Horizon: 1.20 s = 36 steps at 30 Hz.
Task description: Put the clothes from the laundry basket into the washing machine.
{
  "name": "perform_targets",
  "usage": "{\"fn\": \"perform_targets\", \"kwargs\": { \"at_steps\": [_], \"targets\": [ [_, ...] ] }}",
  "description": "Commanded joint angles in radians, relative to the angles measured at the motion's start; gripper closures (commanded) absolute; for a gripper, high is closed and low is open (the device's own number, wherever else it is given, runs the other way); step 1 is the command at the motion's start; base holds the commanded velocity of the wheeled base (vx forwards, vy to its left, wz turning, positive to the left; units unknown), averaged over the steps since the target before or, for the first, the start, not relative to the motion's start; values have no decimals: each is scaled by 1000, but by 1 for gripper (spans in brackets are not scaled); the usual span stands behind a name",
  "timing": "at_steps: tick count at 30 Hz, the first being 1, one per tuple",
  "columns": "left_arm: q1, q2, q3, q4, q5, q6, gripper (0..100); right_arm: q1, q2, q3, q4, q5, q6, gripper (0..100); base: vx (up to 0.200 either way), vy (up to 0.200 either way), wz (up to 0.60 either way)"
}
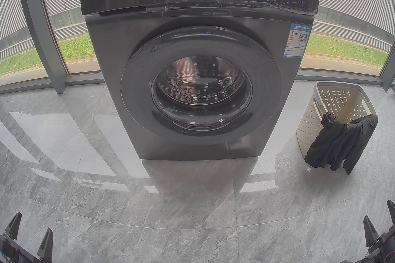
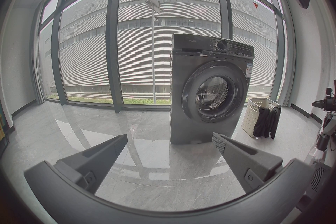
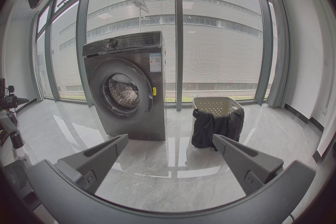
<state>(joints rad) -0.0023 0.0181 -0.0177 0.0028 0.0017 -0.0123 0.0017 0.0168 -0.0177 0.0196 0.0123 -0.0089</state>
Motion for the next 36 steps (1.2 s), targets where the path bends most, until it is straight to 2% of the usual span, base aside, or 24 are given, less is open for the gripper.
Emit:
{"fn": "perform_targets", "kwargs": {
  "at_steps": [1,36],
  "targets": [
    [1,-15,16,-3,1,-1,0,0,2,10,0,1,0,0,0,-200,0],
    [1,-15,16,-4,1,-1,0,0,2,8,0,1,0,0,0,-200,0]
  ]
}}
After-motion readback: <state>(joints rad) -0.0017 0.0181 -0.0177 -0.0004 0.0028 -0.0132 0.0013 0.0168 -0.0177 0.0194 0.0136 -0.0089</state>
